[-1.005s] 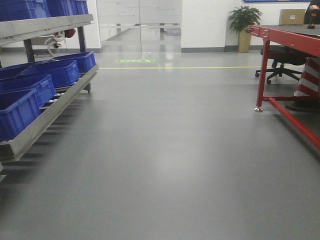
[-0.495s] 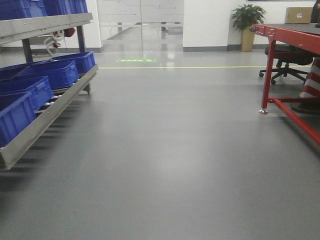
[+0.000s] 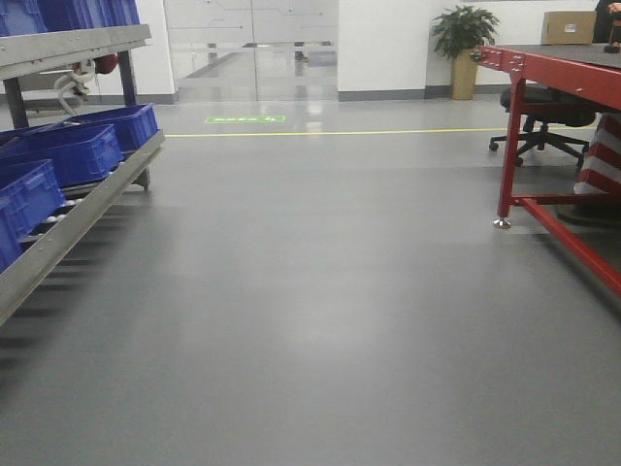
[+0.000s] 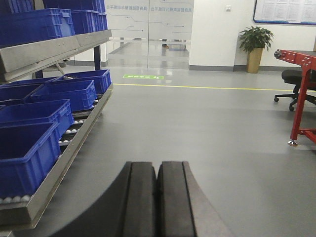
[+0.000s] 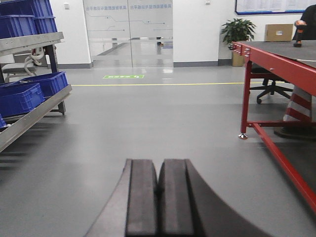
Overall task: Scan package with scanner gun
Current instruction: 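Drive the base forward along the aisle past the blue bins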
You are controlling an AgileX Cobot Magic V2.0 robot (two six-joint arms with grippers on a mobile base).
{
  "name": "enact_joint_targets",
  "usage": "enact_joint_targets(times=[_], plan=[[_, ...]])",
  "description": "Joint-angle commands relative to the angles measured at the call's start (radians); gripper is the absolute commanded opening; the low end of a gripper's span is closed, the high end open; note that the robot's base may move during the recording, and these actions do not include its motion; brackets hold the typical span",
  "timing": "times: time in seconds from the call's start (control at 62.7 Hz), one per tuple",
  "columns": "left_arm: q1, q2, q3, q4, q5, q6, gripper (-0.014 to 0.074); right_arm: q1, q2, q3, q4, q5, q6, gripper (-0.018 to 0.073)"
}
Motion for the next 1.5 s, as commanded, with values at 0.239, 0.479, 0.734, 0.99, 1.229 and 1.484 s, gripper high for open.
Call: enact_joint_targets(times=[0.239, 0.479, 0.734, 0.99, 1.229, 1.484], plan=[[0.003, -0.003, -0.002, 0.003, -0.013, -0.003, -0.0111, 0.000, -0.003, 0.000, 0.003, -0.023, 0.002, -0.0165], [0.003, -0.003, -0.002, 0.003, -0.013, -0.003, -0.0111, -0.002, -0.003, 0.000, 0.003, -0.024, 0.002, -0.0165], [0.003, -0.003, -0.002, 0.003, -0.013, -0.003, -0.0111, -0.002, -0.003, 0.000, 0.003, -0.024, 0.002, -0.0165], [0.003, -0.003, -0.002, 0.003, -0.013, -0.003, -0.0111, -0.002, -0.003, 0.000, 0.003, -0.024, 0.002, -0.0165], [0.003, -0.003, -0.002, 0.003, -0.013, -0.003, -0.0111, -0.002, -0.003, 0.000, 0.003, -0.024, 0.002, -0.0165], [0.003, -0.003, -0.002, 0.003, -0.013, -0.003, -0.0111, -0.002, -0.003, 0.000, 0.003, -0.024, 0.002, -0.0165]])
